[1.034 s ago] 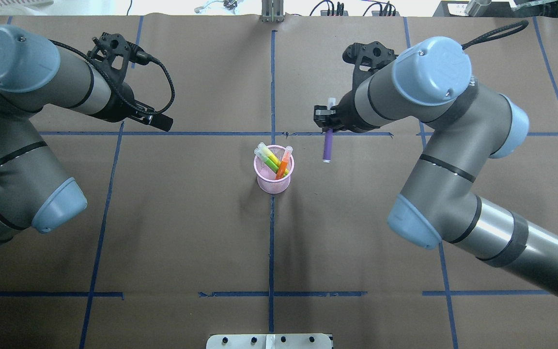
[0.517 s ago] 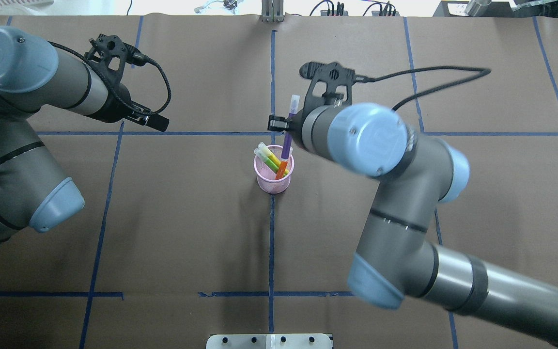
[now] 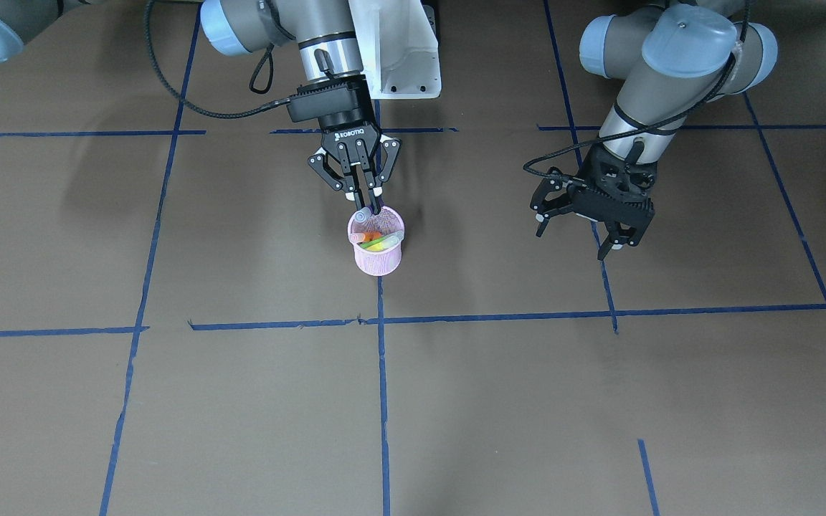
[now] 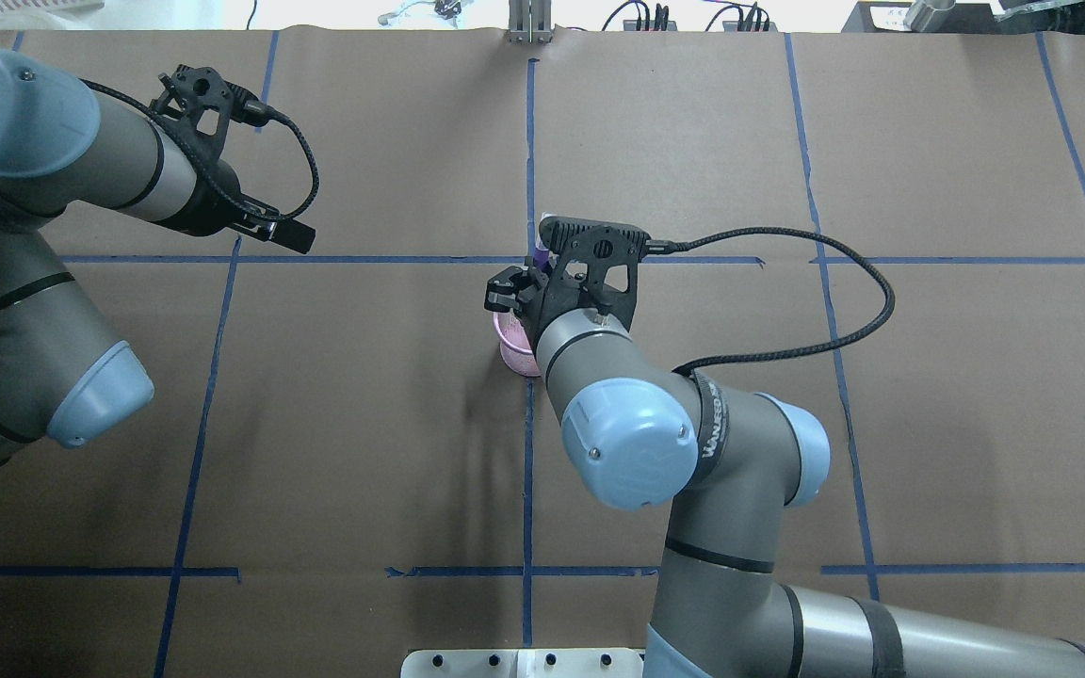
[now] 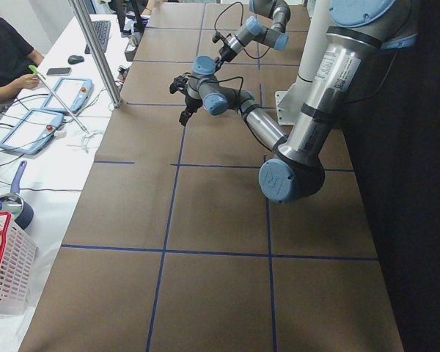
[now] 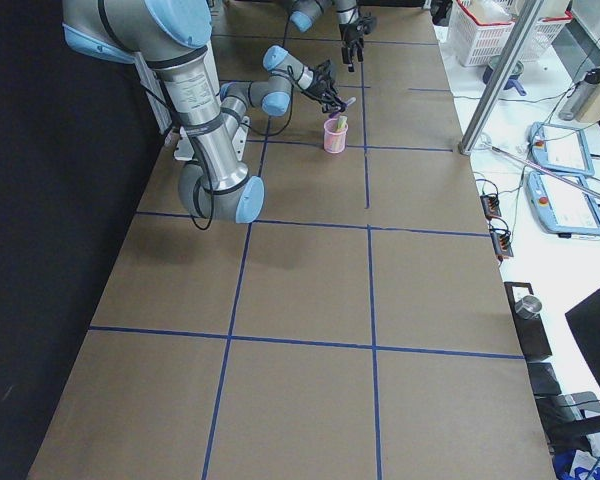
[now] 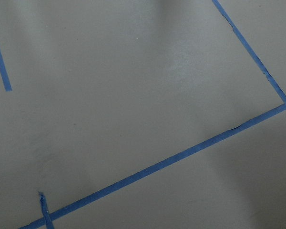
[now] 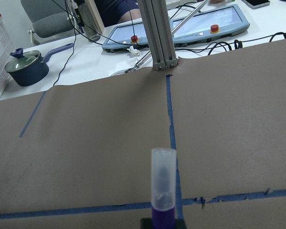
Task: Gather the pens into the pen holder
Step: 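Open the right gripper to drop the marker in the cup, withdraw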
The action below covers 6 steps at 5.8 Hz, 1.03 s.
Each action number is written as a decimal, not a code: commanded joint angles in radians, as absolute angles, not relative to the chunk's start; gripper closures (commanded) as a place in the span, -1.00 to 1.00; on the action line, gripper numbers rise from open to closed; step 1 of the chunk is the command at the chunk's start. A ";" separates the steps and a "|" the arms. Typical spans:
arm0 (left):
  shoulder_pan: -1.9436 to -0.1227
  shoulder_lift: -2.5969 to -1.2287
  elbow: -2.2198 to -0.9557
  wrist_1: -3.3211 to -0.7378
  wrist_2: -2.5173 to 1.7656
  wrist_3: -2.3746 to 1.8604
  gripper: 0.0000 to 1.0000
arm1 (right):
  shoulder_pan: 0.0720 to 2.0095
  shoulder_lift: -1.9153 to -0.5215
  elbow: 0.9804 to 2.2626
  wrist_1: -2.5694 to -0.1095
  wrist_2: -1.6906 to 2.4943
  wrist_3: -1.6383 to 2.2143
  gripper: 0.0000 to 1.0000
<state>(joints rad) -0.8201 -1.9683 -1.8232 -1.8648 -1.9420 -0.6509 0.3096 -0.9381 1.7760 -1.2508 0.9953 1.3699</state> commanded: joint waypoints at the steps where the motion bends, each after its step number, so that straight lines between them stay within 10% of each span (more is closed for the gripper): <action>1: -0.821 -1.968 -1.824 -1.867 -1.942 -0.653 -0.98 | 0.290 -0.939 1.740 -1.224 0.913 1.371 1.00; 3: -0.819 -1.968 -1.822 -1.868 -1.942 -0.655 -0.98 | 0.287 -0.928 1.668 -1.226 0.864 1.388 0.95; 4: -0.819 -1.968 -1.824 -1.868 -1.942 -0.655 -0.98 | 0.278 -0.931 1.667 -1.226 0.864 1.390 0.04; 6: -0.818 -1.970 -1.824 -1.868 -1.942 -0.655 -0.98 | 0.275 -0.933 1.680 -1.223 0.867 1.390 -1.00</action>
<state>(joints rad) -0.8185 -1.9692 -1.8238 -1.8684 -1.9428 -0.6550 0.2771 -0.9302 1.6719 -1.2246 0.8649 1.3909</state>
